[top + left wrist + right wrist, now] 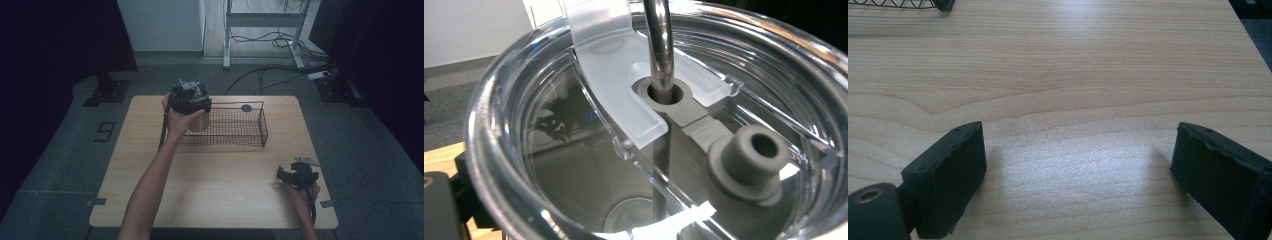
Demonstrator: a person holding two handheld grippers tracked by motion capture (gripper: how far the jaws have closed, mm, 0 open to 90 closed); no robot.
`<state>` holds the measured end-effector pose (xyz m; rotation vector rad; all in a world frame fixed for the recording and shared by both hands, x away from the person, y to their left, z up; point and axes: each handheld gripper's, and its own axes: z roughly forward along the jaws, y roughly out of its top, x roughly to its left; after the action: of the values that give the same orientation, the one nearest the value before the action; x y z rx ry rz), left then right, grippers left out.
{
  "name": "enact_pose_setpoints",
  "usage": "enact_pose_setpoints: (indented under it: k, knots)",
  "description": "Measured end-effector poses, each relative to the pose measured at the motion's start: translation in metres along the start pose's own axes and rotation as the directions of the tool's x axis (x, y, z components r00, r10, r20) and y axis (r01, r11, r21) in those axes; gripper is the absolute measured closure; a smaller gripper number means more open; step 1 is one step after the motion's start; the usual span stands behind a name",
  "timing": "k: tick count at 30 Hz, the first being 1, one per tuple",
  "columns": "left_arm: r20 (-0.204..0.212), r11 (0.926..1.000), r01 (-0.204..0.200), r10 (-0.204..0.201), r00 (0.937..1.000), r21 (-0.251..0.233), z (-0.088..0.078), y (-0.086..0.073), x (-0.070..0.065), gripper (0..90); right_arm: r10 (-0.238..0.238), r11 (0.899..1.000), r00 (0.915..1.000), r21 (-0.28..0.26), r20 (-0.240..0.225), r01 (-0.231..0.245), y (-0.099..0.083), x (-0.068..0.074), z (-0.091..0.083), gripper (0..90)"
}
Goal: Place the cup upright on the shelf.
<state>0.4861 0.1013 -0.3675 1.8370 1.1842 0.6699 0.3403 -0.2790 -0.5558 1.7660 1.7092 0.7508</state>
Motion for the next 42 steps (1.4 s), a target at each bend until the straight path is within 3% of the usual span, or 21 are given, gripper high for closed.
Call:
enact_pose_setpoints:
  k: [12,42]
  knots:
    - [-0.034,0.9997,0.010,-0.009,0.9994,0.021,0.021,-0.006,0.005,3.8,0.004,1.000,1.0000,-0.001,0.002,-0.004,0.000,0.000,0.000,7.8]
    - [-0.038,0.9955,0.027,-0.024,0.9990,0.091,0.058,-0.037,0.001,3.8,0.003,1.000,1.0000,-0.001,0.001,-0.003,0.000,0.000,0.000,8.0]
